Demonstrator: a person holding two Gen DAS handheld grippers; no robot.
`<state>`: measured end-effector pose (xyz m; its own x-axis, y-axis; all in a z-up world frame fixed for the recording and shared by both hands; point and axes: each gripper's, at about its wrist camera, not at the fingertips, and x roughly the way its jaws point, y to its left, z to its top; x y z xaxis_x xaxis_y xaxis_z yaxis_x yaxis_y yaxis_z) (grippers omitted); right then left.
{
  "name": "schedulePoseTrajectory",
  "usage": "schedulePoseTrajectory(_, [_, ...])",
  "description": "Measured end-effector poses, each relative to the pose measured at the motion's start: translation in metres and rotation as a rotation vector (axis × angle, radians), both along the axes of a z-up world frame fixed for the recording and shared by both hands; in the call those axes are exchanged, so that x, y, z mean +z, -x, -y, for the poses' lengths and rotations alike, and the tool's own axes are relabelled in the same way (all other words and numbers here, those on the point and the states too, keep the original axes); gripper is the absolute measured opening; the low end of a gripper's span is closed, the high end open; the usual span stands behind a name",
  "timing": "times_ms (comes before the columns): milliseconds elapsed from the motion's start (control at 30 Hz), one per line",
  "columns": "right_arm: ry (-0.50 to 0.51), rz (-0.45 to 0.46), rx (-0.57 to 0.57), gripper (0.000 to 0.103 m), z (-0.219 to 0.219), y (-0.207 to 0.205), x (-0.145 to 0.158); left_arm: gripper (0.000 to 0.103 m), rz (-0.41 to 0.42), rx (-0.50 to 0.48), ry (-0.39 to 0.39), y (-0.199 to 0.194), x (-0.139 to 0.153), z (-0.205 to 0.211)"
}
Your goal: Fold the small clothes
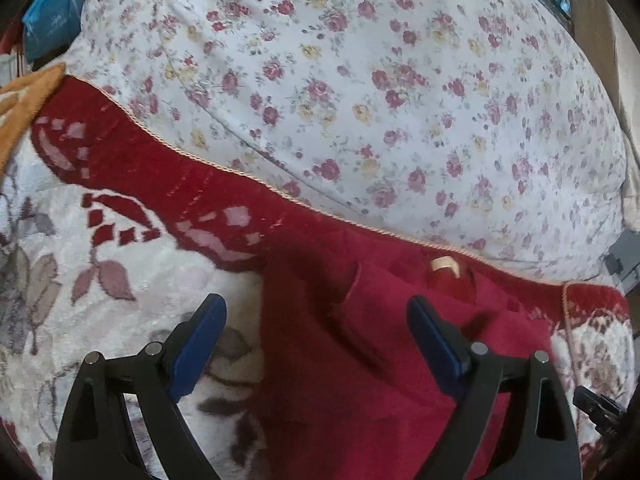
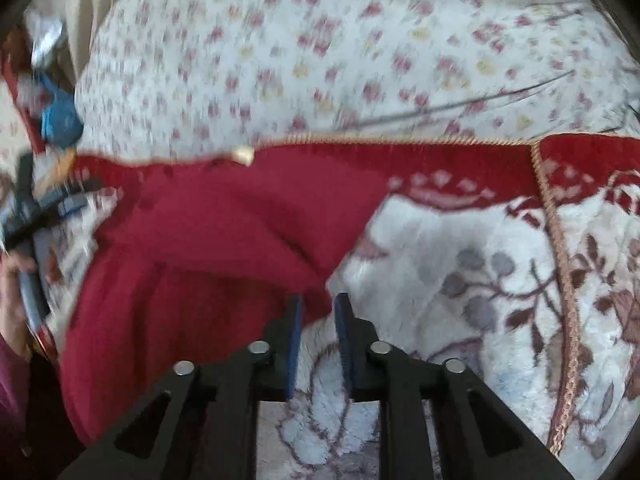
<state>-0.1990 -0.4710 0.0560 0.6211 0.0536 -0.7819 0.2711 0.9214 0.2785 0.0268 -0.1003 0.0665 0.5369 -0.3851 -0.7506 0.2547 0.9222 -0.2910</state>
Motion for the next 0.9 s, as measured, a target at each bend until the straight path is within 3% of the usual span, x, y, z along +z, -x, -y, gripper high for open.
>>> schedulePoseTrajectory(67, [-0.049, 0.033, -0.022, 0.077, 0.005, -0.002, 0.002, 0.091, -0.016, 0.023, -0.010, -0.006, -0.003, 0.001])
schedulePoseTrajectory(200, [-0.050, 0.012, -0.034, 0.077, 0.005, -0.018, -0.006, 0.089, -0.087, -0.013, -0.033, -0.015, -0.017, 0.016])
schedulePoseTrajectory(233, [-0.063, 0.013, -0.045, 0.077, 0.006, -0.020, -0.009, 0.085, -0.084, -0.024, -0.046, -0.015, -0.019, 0.021])
schedulePoseTrajectory(300, [-0.098, 0.014, -0.060, 0.077, 0.011, -0.023, -0.014, 0.074, -0.069, -0.061, -0.081, -0.015, -0.022, 0.035])
schedulePoseTrajectory(433, [-0.127, 0.006, -0.085, 0.077, 0.015, -0.025, -0.023, 0.039, -0.067, -0.121, -0.195, -0.017, -0.035, 0.058])
schedulePoseTrajectory(467, [-0.129, 0.002, -0.091, 0.077, 0.016, -0.026, -0.024, 0.026, -0.082, -0.134, -0.204, -0.017, -0.040, 0.061])
schedulePoseTrajectory(500, [-0.129, 0.003, -0.094, 0.077, 0.017, -0.026, -0.024, 0.025, -0.089, -0.141, -0.211, -0.017, -0.044, 0.062])
schedulePoseTrajectory(567, [-0.126, 0.017, -0.108, 0.077, 0.020, -0.028, -0.022, 0.010, -0.074, -0.136, -0.202, -0.012, -0.037, 0.057])
schedulePoseTrajectory(667, [-0.118, 0.042, -0.140, 0.085, 0.027, -0.031, -0.017, 0.010, -0.041, -0.124, -0.110, -0.002, -0.009, 0.038])
schedulePoseTrajectory(733, [-0.100, 0.049, -0.167, 0.092, 0.032, -0.037, -0.018, 0.010, -0.015, -0.104, -0.105, 0.005, 0.003, 0.028])
schedulePoseTrajectory(833, [-0.097, 0.001, -0.226, 0.093, 0.044, -0.055, -0.032, 0.010, -0.050, -0.076, -0.087, 0.010, 0.000, 0.011])
schedulePoseTrajectory(900, [-0.146, -0.030, -0.226, 0.093, 0.051, -0.074, -0.047, 0.010, -0.073, -0.082, -0.099, 0.011, -0.008, 0.010])
